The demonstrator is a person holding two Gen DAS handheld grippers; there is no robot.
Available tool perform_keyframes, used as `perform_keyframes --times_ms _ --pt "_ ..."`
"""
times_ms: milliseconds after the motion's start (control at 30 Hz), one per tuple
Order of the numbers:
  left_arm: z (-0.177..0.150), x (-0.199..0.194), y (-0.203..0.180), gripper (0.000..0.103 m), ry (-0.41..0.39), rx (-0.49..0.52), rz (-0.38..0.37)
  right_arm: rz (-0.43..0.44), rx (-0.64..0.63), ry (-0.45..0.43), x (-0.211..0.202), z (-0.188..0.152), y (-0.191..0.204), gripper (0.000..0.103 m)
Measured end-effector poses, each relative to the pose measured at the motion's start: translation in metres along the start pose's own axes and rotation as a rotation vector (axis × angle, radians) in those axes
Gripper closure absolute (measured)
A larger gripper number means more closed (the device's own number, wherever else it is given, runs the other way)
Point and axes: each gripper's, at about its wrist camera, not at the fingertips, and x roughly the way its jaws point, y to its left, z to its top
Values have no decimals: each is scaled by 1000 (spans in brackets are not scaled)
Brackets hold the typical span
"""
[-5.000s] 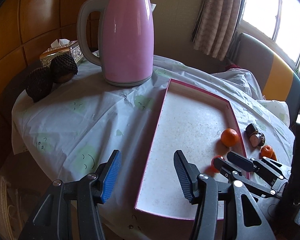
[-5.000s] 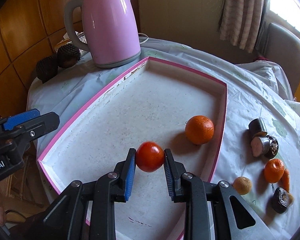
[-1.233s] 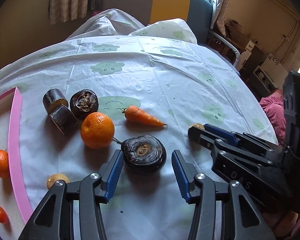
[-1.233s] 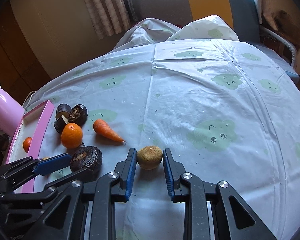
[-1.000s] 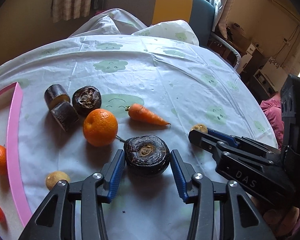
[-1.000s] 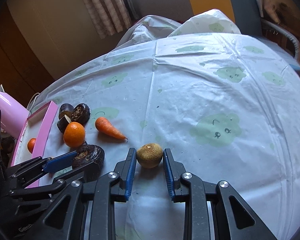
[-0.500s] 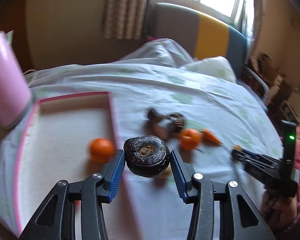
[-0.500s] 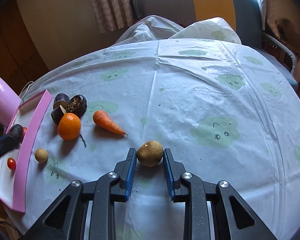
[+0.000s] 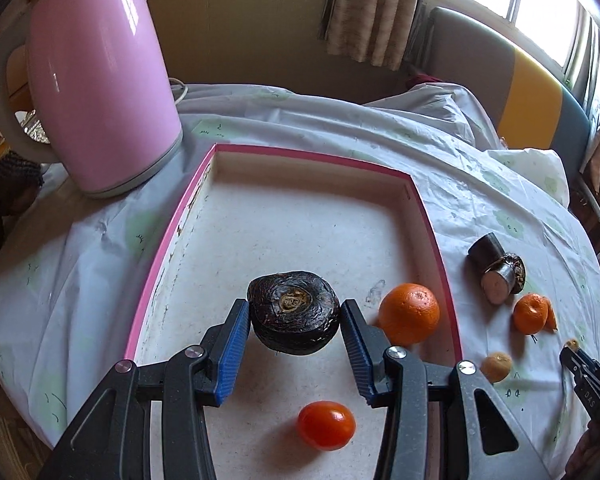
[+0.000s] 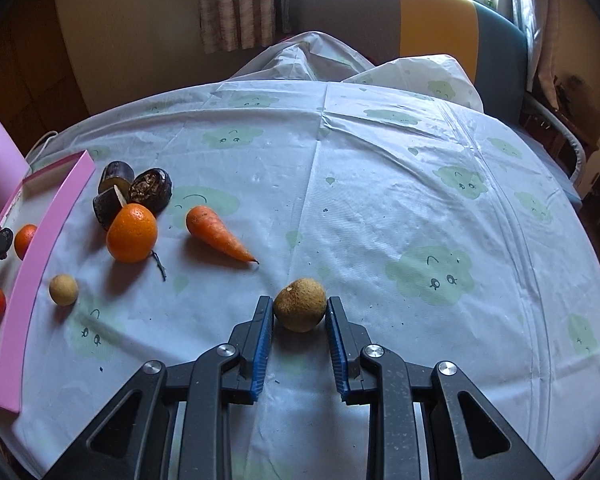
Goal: Organize fruits
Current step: 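Lower the dark fruit into the tray with left while right places the kiwi in the tray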
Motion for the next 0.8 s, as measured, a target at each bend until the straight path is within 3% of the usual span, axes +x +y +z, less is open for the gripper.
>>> perform_keyframes --times_ms 500,800 --pt "-6 -37 6 56 -67 -12 -13 -24 -8 5 -3 0 5 77" --pt "-20 -59 10 56 -105 2 -18 91 -49 -36 -28 3 33 77"
